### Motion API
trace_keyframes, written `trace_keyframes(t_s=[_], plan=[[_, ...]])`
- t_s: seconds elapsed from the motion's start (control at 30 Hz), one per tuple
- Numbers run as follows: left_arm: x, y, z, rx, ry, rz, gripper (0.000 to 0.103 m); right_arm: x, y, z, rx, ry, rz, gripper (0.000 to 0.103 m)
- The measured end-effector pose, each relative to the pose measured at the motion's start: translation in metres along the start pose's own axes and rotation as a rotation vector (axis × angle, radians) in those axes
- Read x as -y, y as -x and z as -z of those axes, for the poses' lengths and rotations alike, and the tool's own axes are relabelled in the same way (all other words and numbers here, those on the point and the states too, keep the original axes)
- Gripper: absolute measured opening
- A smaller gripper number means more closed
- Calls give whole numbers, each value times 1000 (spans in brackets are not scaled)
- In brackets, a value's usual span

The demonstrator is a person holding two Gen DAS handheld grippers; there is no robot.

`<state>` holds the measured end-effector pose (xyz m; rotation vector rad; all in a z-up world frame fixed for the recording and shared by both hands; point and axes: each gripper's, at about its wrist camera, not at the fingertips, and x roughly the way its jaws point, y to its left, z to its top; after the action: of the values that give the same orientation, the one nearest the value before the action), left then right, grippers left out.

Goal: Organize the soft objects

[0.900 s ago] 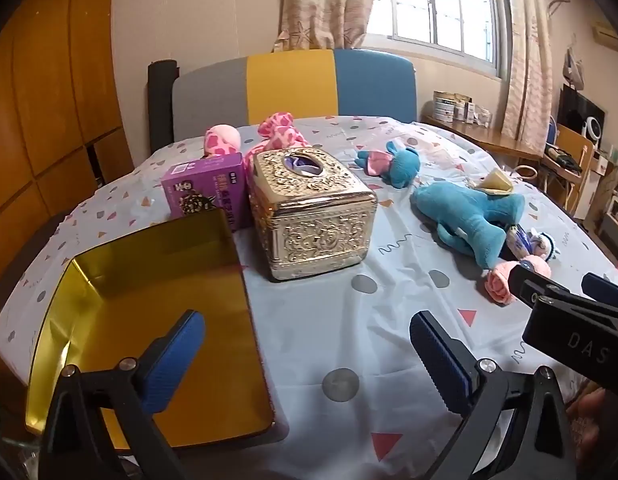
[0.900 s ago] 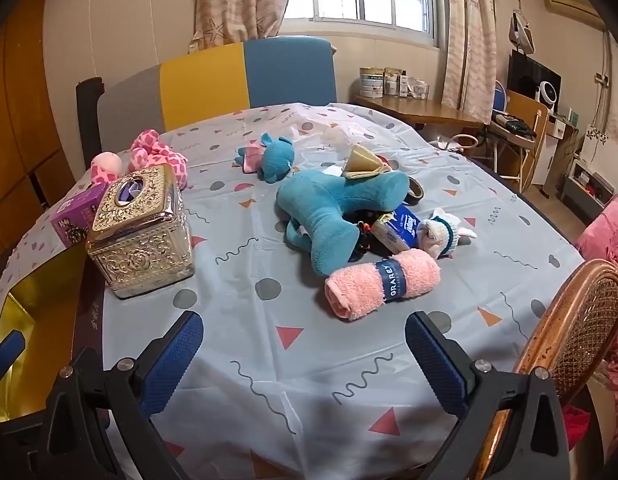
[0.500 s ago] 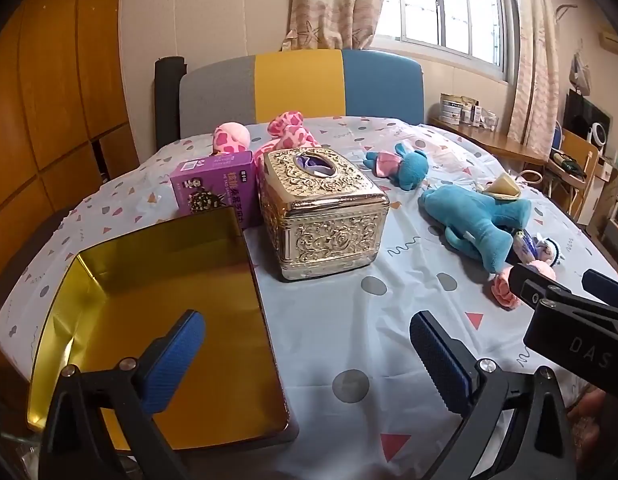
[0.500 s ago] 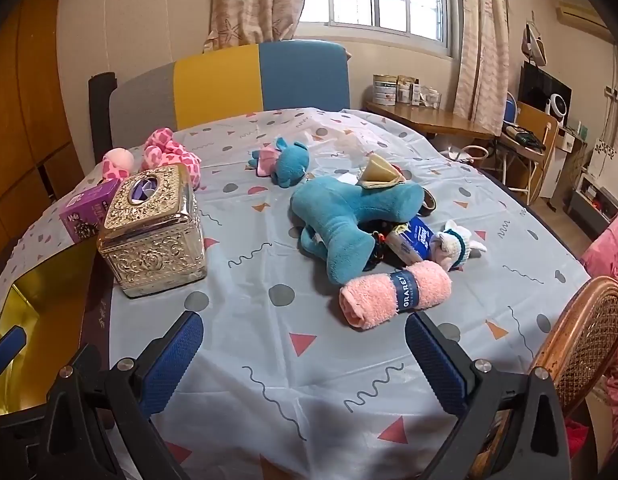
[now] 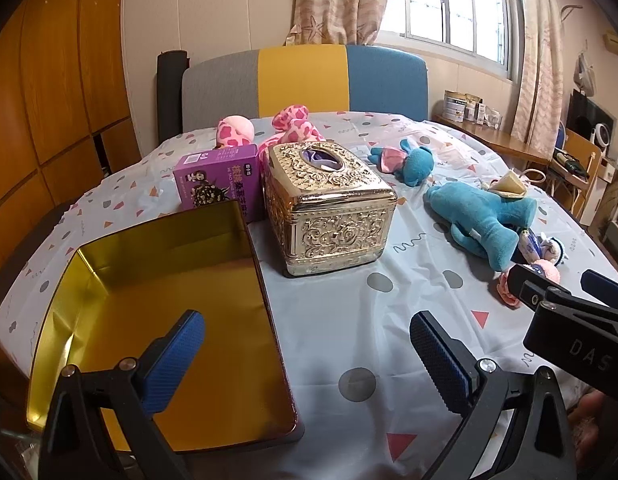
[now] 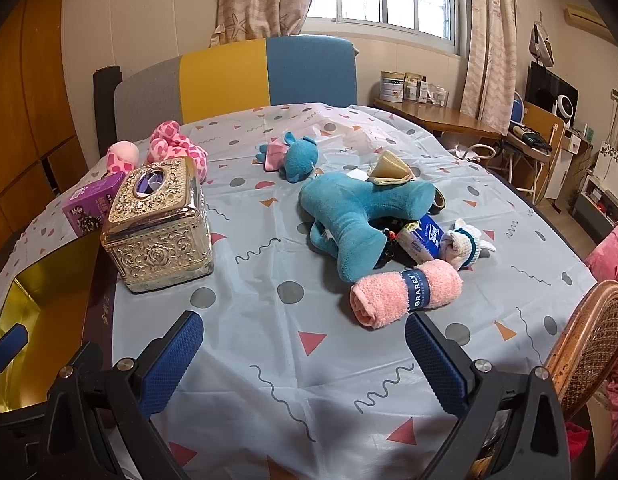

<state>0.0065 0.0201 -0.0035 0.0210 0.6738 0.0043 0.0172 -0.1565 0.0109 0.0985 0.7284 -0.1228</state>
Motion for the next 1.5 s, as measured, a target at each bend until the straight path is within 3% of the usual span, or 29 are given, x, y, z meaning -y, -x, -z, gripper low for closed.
trace_keyframes(t_s=[1.5], plan=[[1, 0, 3, -17, -9, -1, 103, 4, 1, 0, -7, -6, 10, 103]])
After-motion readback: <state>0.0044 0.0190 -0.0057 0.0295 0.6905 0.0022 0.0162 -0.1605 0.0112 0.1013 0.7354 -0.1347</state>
